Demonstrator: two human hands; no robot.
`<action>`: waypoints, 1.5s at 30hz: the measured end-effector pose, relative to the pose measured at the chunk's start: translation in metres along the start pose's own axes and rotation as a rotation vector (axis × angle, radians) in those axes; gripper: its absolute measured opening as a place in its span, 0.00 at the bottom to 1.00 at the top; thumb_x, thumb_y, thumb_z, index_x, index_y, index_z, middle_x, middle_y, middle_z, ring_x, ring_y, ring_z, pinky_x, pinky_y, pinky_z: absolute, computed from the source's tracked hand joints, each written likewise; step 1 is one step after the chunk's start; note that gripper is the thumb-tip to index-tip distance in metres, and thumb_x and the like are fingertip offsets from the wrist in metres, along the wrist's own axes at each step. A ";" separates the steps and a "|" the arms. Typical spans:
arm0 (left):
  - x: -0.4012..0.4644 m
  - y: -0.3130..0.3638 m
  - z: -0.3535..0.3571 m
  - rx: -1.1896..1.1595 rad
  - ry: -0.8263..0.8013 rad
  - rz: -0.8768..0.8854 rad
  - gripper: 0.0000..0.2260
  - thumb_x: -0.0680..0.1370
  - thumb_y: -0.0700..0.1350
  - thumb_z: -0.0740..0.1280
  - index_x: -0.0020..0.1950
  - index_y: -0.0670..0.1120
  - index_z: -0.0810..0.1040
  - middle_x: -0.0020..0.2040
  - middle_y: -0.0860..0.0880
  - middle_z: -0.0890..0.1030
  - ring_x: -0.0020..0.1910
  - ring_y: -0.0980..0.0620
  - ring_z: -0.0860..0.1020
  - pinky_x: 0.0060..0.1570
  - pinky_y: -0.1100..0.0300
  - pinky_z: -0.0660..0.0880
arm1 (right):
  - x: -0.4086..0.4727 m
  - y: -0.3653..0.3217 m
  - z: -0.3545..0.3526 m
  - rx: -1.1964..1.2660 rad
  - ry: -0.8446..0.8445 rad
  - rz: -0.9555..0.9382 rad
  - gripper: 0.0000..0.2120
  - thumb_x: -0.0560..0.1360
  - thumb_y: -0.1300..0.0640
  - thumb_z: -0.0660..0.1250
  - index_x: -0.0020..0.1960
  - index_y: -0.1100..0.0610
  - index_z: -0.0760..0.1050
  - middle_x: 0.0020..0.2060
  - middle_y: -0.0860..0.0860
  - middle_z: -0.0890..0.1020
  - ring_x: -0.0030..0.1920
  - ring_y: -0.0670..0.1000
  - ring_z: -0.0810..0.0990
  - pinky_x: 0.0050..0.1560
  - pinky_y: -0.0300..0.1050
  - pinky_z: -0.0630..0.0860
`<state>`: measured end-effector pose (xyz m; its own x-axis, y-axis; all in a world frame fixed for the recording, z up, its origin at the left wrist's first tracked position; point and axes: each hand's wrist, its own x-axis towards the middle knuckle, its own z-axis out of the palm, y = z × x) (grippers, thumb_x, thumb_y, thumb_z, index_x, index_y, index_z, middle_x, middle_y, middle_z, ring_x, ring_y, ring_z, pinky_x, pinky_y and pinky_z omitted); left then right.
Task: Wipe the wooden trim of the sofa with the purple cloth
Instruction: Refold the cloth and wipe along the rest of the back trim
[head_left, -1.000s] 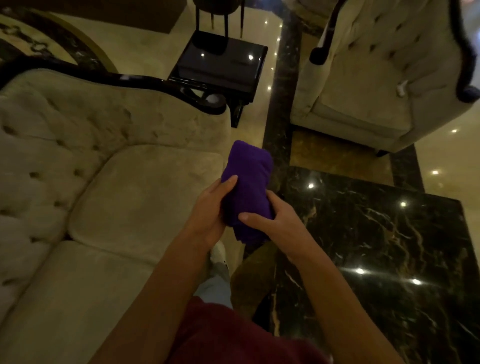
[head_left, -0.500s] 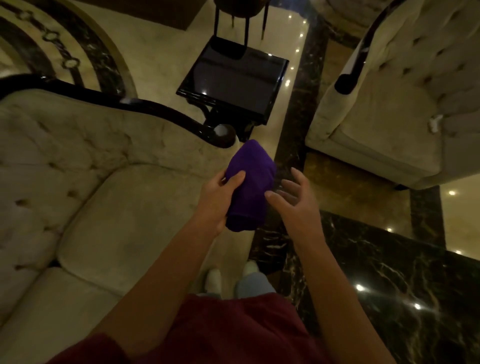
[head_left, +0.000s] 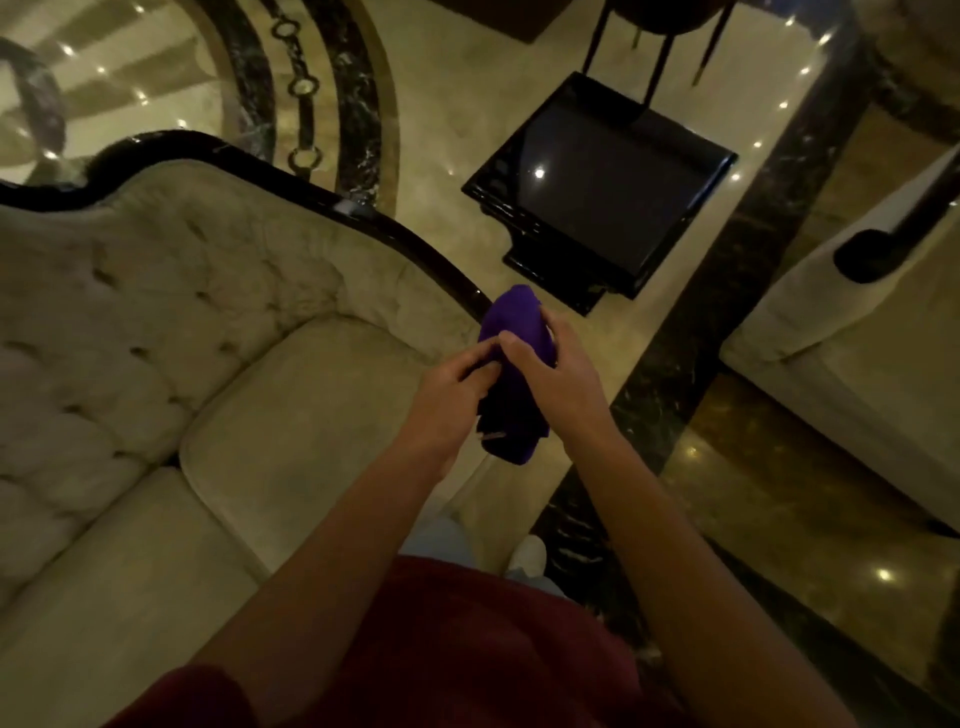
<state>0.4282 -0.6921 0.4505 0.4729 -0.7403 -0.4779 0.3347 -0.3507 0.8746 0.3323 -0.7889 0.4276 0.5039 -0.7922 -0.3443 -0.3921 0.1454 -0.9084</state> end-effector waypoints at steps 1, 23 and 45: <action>0.013 0.002 -0.006 -0.020 0.011 -0.008 0.14 0.86 0.43 0.60 0.68 0.50 0.80 0.60 0.47 0.85 0.59 0.47 0.84 0.51 0.57 0.82 | 0.016 -0.001 0.005 0.015 -0.025 0.037 0.34 0.74 0.32 0.67 0.77 0.41 0.64 0.61 0.41 0.77 0.56 0.44 0.80 0.50 0.41 0.78; 0.299 -0.105 -0.117 -0.142 0.367 -0.440 0.13 0.84 0.55 0.60 0.62 0.52 0.79 0.48 0.56 0.80 0.43 0.59 0.79 0.41 0.64 0.75 | 0.272 0.080 0.032 -0.297 0.170 0.117 0.09 0.83 0.49 0.65 0.62 0.48 0.74 0.48 0.36 0.76 0.48 0.33 0.76 0.46 0.26 0.74; 0.337 -0.177 -0.054 -0.175 0.729 -0.381 0.24 0.85 0.52 0.59 0.81 0.52 0.60 0.63 0.51 0.76 0.52 0.49 0.85 0.50 0.57 0.83 | 0.294 0.183 0.061 -0.669 -0.038 -0.410 0.24 0.77 0.53 0.62 0.70 0.64 0.73 0.70 0.61 0.77 0.73 0.64 0.72 0.78 0.68 0.58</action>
<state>0.5722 -0.8486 0.1298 0.6902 -0.0125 -0.7235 0.6711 -0.3630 0.6464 0.4556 -0.9587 0.1459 0.7298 -0.6830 -0.0313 -0.5434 -0.5515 -0.6329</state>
